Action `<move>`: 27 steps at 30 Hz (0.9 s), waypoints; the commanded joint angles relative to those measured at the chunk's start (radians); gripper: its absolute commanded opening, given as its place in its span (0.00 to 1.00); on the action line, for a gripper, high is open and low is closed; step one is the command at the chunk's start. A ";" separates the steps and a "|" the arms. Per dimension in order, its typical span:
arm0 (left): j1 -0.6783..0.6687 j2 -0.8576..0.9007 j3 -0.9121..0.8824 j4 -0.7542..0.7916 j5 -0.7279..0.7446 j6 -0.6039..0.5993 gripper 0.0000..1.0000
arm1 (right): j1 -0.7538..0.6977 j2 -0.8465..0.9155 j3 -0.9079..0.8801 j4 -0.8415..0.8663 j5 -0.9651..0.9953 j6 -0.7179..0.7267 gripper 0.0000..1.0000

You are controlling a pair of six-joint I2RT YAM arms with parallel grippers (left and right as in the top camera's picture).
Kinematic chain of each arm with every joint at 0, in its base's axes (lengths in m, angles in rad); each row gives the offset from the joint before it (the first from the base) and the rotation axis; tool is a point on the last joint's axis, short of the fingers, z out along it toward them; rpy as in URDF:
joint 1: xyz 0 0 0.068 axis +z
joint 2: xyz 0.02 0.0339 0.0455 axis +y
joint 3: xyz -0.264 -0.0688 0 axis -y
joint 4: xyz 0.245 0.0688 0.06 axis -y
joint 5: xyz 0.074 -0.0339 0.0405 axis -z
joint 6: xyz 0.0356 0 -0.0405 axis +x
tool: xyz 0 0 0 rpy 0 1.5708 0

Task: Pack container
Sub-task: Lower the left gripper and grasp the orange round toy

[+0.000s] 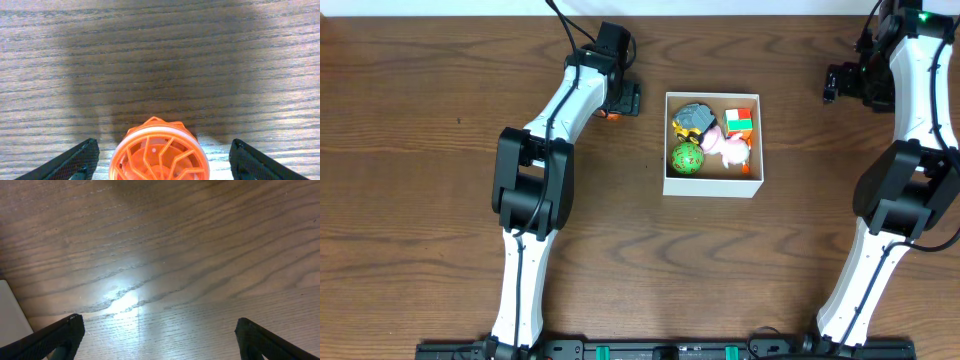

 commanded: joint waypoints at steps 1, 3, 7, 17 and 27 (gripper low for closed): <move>0.002 0.021 0.003 0.002 -0.002 0.010 0.84 | -0.007 -0.011 -0.004 0.002 0.000 0.014 0.99; 0.002 0.021 0.003 0.002 -0.002 0.010 0.80 | -0.007 -0.011 -0.004 0.002 0.000 0.014 0.99; 0.002 0.021 0.003 0.002 -0.002 0.010 0.73 | -0.007 -0.011 -0.004 0.002 -0.001 0.014 0.99; 0.002 0.021 0.003 0.002 -0.009 0.010 0.61 | -0.007 -0.011 -0.004 0.002 0.000 0.014 0.99; 0.002 0.021 0.003 0.005 -0.009 0.010 0.54 | -0.007 -0.011 -0.004 0.002 0.000 0.014 0.99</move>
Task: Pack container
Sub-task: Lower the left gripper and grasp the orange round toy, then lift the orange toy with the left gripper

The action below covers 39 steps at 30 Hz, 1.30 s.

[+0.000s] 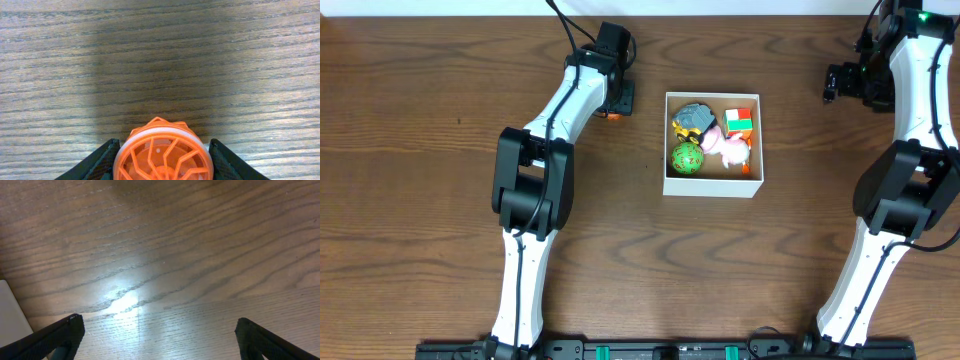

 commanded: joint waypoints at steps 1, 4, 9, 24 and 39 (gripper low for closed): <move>0.002 0.021 0.003 0.005 -0.009 0.006 0.54 | -0.007 -0.011 -0.004 0.002 -0.001 0.014 0.99; 0.002 0.018 0.005 0.009 -0.010 0.007 0.54 | -0.007 -0.011 -0.004 0.002 0.000 0.014 0.99; 0.002 -0.002 0.010 0.008 -0.059 0.014 0.54 | -0.007 -0.011 -0.004 0.002 0.000 0.014 0.99; -0.009 -0.240 0.010 -0.043 -0.061 0.048 0.53 | -0.007 -0.011 -0.004 0.002 0.000 0.014 0.99; -0.201 -0.502 0.004 -0.354 -0.041 0.047 0.52 | -0.007 -0.011 -0.004 0.002 0.000 0.014 0.99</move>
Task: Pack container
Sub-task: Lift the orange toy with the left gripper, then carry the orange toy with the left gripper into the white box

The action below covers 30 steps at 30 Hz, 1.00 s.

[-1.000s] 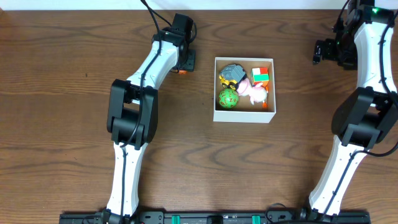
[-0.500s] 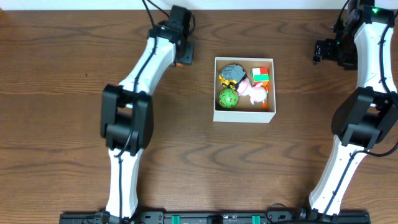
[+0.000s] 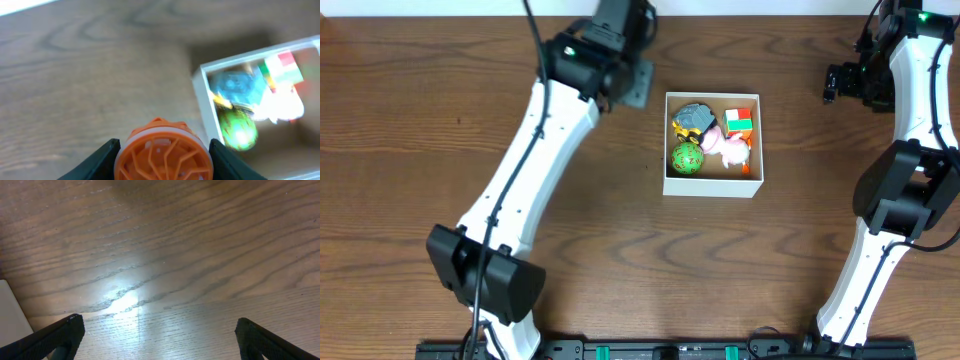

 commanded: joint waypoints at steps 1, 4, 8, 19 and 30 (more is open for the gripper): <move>-0.048 0.023 -0.003 -0.030 0.004 0.006 0.52 | -0.007 -0.011 -0.004 0.003 0.000 0.014 0.99; -0.097 0.033 -0.004 -0.053 0.004 -0.004 0.53 | -0.007 -0.011 -0.004 0.002 0.000 0.014 0.99; -0.151 0.045 -0.004 -0.090 0.004 -0.036 0.53 | -0.007 -0.011 -0.004 0.002 0.000 0.014 0.99; -0.222 0.062 -0.170 0.044 0.058 -0.060 0.54 | -0.007 -0.011 -0.004 0.002 0.000 0.014 0.99; -0.225 0.151 -0.240 0.167 0.153 -0.062 0.54 | -0.007 -0.011 -0.004 0.002 0.000 0.014 0.99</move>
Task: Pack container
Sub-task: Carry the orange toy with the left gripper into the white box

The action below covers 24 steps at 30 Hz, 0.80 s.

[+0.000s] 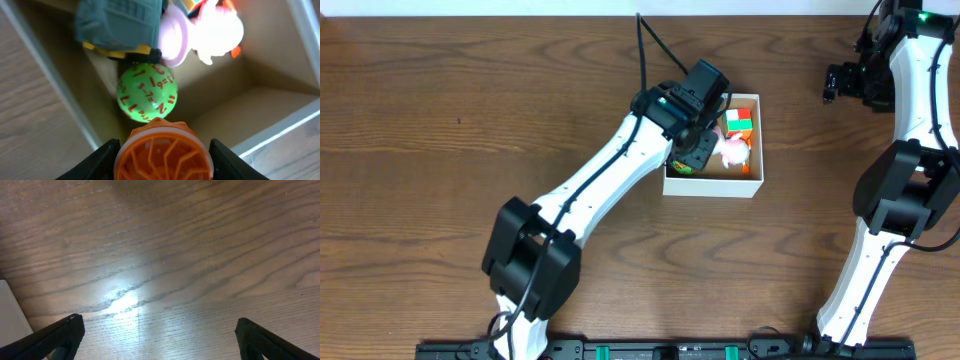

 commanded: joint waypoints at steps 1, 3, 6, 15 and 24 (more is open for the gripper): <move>-0.002 0.055 -0.006 0.001 0.020 -0.008 0.55 | -0.007 -0.011 -0.004 0.002 0.000 0.014 0.99; -0.002 0.080 -0.006 0.001 0.020 -0.008 0.54 | -0.007 -0.011 -0.004 0.003 0.000 0.014 0.99; -0.002 0.100 -0.006 0.006 0.019 -0.008 0.61 | -0.007 -0.011 -0.004 0.003 0.000 0.014 0.99; -0.002 0.100 -0.003 0.047 0.016 0.008 0.72 | -0.006 -0.011 -0.004 0.003 0.000 0.014 0.99; 0.001 0.064 0.082 0.049 0.015 0.049 0.76 | -0.007 -0.011 -0.004 0.003 0.000 0.014 0.99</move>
